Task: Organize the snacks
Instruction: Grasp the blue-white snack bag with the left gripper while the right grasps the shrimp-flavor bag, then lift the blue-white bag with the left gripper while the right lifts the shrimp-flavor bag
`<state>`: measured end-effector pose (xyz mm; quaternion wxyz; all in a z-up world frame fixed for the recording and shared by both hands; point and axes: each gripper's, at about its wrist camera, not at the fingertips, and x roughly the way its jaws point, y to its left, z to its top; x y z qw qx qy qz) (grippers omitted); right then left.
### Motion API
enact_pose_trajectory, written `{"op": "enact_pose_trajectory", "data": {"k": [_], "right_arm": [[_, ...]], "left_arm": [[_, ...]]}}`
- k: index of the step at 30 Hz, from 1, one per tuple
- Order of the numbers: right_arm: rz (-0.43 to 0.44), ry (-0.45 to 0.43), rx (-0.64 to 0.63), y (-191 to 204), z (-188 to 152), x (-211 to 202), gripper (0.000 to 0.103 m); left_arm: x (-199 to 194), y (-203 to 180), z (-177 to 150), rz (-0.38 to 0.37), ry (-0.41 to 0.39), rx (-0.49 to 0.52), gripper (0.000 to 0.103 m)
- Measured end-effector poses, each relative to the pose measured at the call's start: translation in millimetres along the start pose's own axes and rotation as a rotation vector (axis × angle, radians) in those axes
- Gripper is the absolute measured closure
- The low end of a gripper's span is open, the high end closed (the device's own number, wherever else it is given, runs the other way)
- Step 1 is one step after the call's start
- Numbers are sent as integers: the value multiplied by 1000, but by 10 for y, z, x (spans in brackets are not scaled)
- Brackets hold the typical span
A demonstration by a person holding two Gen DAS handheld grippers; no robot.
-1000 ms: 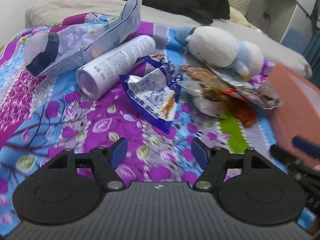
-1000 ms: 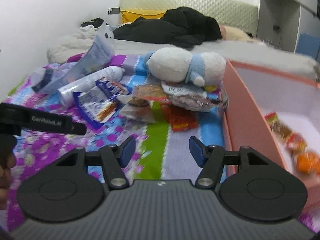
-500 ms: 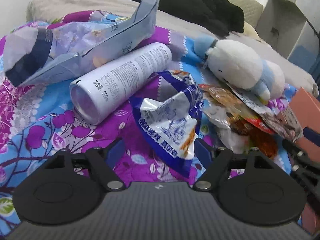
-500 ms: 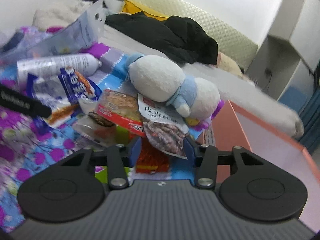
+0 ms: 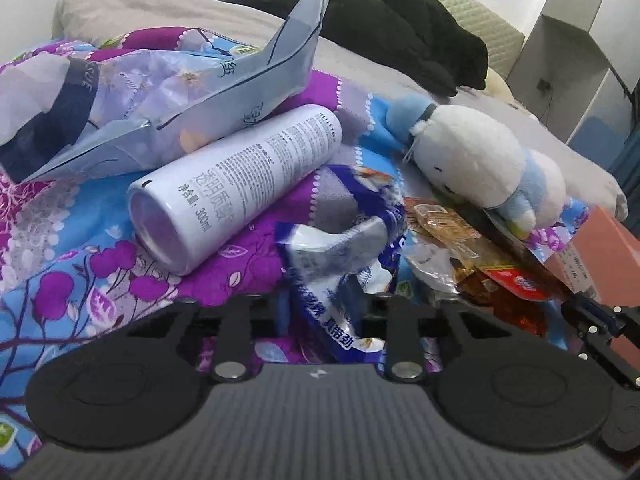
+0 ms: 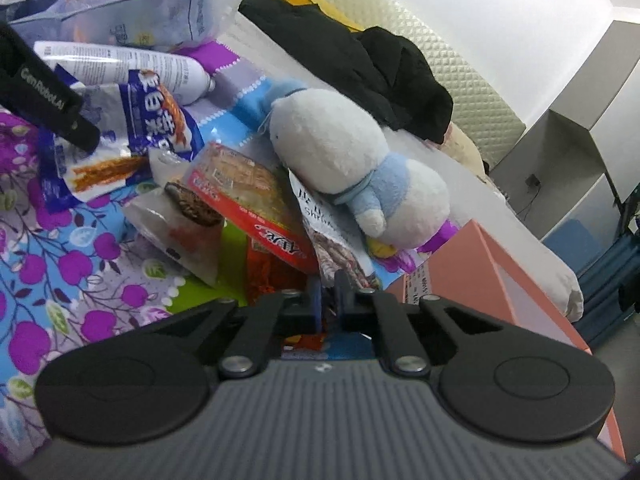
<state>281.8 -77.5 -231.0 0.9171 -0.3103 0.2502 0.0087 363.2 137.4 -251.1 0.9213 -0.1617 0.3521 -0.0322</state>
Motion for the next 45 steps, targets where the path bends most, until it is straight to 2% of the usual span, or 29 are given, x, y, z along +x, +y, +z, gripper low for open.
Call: {"op": "enact_pose_trajectory", "data": {"k": [6,15,19,35,39,41,43,45], "right_arm": [[-8,-27,0,-46,7,-308,97],[9,-46,41,-151,-231,-987,99],[57,-53,78,-180,-302,-1258,99],[247,-35,20,138,-731,-2194,100],[265,-31,38,162,-782,-2312,100],[250,-18,57,150,-801,-2293,99],[258,-15,103,82,-813,-2270,99],[273,-16,149,12,-808,-2211,98]], "left_arm": [[-286,-4,-98,-13,-3,-37,86],[-786,-54,-342,-32,17,-75,88],[-990,-88,-462,-45,30,-76,88],[-1889,-76,-1049,-73,110,-155,89],[-2020,-103,-1224,-78,146,-159,88],[-2007,-89,-1281,-51,184,-168,87],[-2000,-54,-1308,-33,221,-176,76],[-2029,-29,-1322,-26,231,-168,35]]}}
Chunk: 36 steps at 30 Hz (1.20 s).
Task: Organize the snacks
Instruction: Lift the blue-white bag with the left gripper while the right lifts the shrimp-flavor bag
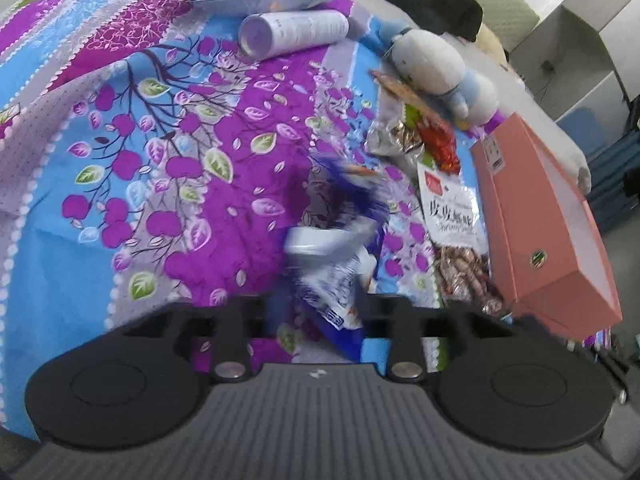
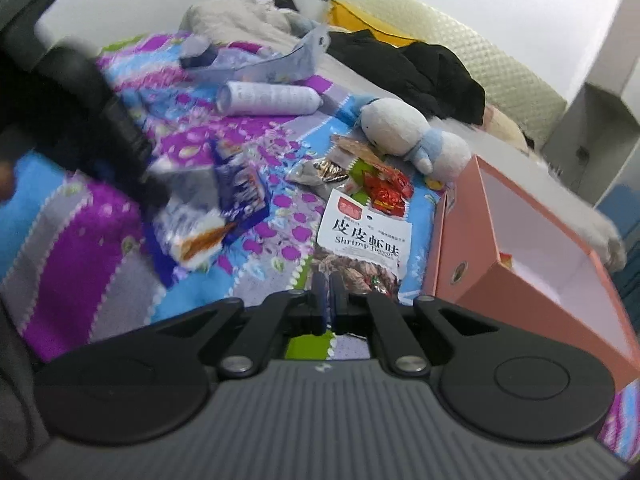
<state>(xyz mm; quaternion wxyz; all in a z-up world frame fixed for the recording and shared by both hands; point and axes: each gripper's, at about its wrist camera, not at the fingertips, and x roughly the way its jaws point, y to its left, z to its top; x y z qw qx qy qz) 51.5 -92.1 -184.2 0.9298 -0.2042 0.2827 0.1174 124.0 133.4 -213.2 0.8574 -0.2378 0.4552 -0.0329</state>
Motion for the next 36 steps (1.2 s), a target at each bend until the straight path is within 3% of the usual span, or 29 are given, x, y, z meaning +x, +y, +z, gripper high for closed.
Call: {"op": "enact_pose_trajectory", "data": {"k": [2,4,5,8,13,17,20,27,36], "right_arm": [[0,17,47,-77,12,96,90],[14,14,102,-153,12,169,44],[22,1,132,-189,14,197,39],[43,14,207,-289,45,373,38],[1,41,282,-379,114,728,36],[-13,81,281,-383,139,988,35],[-28,108,318,-406,139,1122,21],[-91,182,283,-371,145,1400,20],[24,224,346,-509,64,1543,21]], "left_arm": [[-55,2,-12,28,-19,28,25],[-68,1,7,60,-7,54,24],[-72,17,23,63,-2,55,24],[-106,32,79,66,-14,63,23],[-167,-75,188,49,-49,123,23],[-161,-146,272,30,-55,139,23],[-152,-174,295,29,-59,142,23],[-170,-115,290,51,-61,127,23],[-183,-153,286,61,-60,143,23]]}}
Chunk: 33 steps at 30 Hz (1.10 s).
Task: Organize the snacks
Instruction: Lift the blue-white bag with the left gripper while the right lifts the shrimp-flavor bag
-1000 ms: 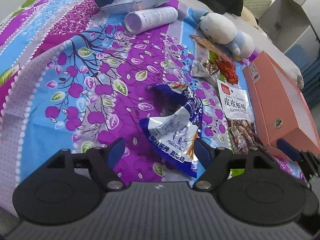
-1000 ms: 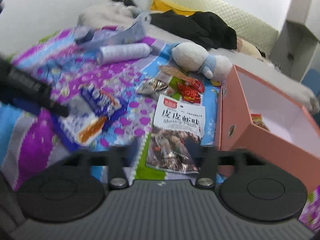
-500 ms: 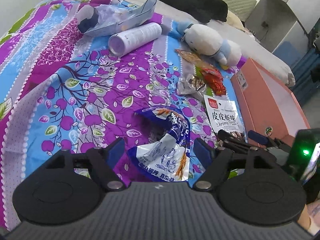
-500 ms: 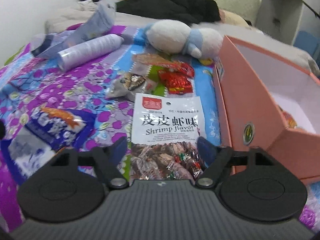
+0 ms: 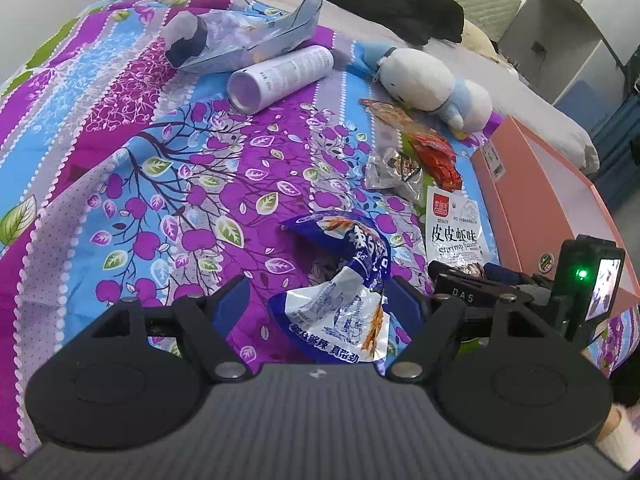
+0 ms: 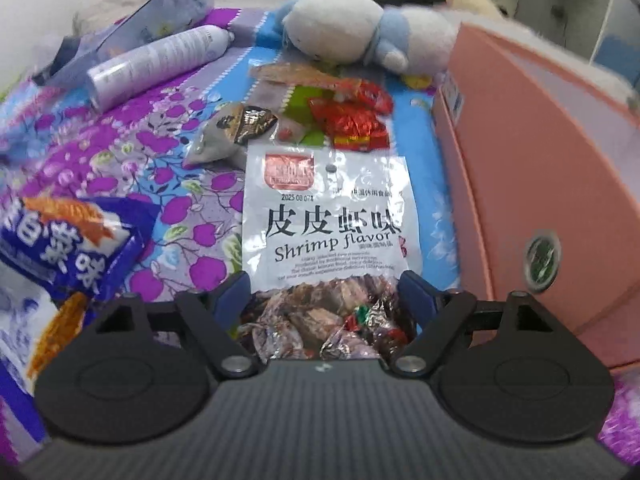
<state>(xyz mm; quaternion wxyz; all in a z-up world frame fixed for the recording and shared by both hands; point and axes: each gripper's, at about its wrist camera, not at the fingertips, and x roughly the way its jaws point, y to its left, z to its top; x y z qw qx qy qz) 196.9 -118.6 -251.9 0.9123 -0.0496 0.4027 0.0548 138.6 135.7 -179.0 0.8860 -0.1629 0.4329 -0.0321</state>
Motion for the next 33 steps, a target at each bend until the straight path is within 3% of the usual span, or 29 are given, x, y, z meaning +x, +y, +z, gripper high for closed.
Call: {"op": "enact_pose_trajectory", "data": {"k": [2,4,6,12,14,21,30,32,33], "right_arm": [[14,3,3,-21,-7,-8,24],[15,3,15,-56,-7,-31,43],[23,8,28,-113,7,-68,53],[30,-2,18,-149,-31,-206,69],[7,-9,-6,-135,-63,-278,86],[28,7,-35,-144,-152,-398,90],[37,-22,1,-112,-252,-542,88],[34,-30,17,-94,-241,-542,70],[35,-36,31,-89,-240,-539,37]], "left_arm": [[0,-14,11,2,0,0,23],[-9,-32,24,2,-3,5,23],[-8,-49,40,5,-3,14,23],[45,-104,91,8,3,26,23],[72,-133,103,5,8,37,23],[161,-208,140,11,19,57,23],[209,-188,164,28,25,63,23],[233,-170,166,30,34,59,23],[245,-164,168,31,39,59,23]]}}
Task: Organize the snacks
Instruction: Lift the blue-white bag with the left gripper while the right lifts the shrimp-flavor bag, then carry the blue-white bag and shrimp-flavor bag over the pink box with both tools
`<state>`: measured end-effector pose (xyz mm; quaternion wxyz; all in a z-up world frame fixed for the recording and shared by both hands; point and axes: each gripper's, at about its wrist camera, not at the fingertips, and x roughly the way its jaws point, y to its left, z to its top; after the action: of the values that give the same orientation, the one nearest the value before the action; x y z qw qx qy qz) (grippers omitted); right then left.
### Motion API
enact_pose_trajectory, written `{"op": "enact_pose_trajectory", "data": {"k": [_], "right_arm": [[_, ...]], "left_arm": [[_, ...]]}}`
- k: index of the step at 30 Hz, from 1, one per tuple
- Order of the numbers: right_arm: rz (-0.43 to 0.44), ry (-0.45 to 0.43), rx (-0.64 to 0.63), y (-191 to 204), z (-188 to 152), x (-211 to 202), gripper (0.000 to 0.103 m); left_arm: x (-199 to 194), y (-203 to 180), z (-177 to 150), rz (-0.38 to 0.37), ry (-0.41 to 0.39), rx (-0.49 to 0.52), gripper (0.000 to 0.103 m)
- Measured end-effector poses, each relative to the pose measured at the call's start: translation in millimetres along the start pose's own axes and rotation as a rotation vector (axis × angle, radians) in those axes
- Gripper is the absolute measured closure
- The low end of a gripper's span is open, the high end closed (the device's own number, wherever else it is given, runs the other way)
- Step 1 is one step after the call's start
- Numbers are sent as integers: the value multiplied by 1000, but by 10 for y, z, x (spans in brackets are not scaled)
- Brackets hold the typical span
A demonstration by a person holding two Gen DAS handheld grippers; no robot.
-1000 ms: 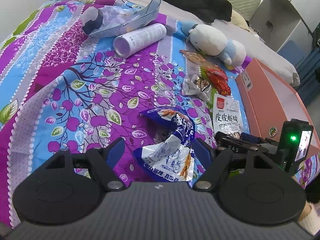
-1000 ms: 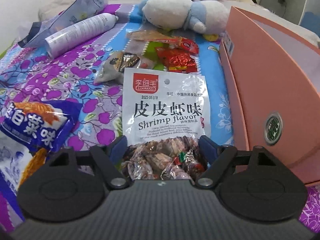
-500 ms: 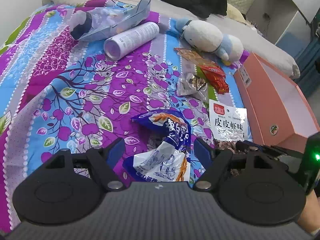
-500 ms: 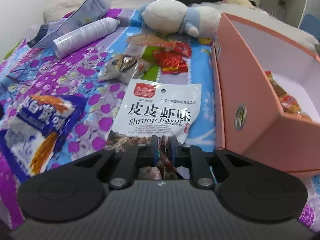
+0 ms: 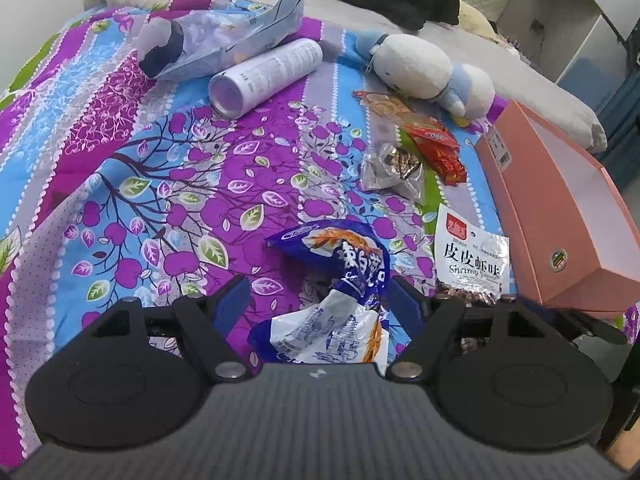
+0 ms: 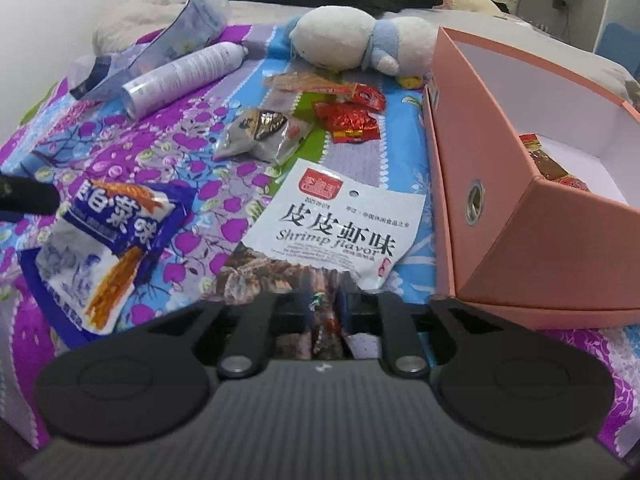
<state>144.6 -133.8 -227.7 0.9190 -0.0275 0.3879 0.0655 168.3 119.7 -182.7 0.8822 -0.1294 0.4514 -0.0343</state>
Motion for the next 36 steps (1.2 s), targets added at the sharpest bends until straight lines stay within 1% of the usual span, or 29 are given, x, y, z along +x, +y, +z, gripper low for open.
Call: {"op": "enact_pose_trajectory", "data": {"k": [1,2,4,5,8,9,10,13,16,17,19,20,21,22,23,25,28,30,31,34,36], "right_arm": [[8,-9,12,0,-2,-2,13],[23,-19,24,5,-10,-1,11],[24,-7,26,34,-16,47,13],[5,1,20,55,-25,97,13],[-51,11,28,59,-51,248,12],[-48,13,44,40,-61,294,5],[-37,20,63,14,-64,329,0],[55,46,138,-79,-71,401,0],[84,42,64,21,-90,393,0],[82,37,59,38,-98,385,0],[82,34,56,57,-103,359,4],[79,26,48,63,-95,333,14],[72,18,46,56,-79,301,30],[64,18,49,30,-65,279,42],[77,24,54,7,-49,262,44],[95,35,48,-21,-39,238,53],[91,28,25,6,-39,161,61],[88,23,22,-2,-44,118,62],[83,21,20,-7,-39,103,63],[68,10,22,-35,-7,54,63],[68,6,28,-51,16,9,64]], "left_arm": [[12,8,3,3,4,-1,23],[21,17,4,4,6,-3,23],[44,29,5,7,11,-9,19],[52,37,5,10,11,-12,16],[72,33,3,9,15,-11,15],[83,31,5,9,18,-11,14],[97,26,6,9,21,-10,13],[139,10,7,14,27,-3,10],[205,-13,6,5,39,5,10],[231,-28,3,0,44,14,10],[279,-64,-12,-5,47,32,10],[310,-79,-25,-6,48,42,10],[345,-90,-38,-1,55,47,10],[381,-96,-48,3,65,53,10],[415,-98,-58,3,71,61,10],[482,-87,-80,8,86,64,10],[549,-68,-114,4,101,61,11],[573,-60,-137,4,101,57,21],[582,-55,-145,0,99,55,23],[567,-66,-154,4,85,63,33],[521,-88,-143,0,73,72,51]]}}
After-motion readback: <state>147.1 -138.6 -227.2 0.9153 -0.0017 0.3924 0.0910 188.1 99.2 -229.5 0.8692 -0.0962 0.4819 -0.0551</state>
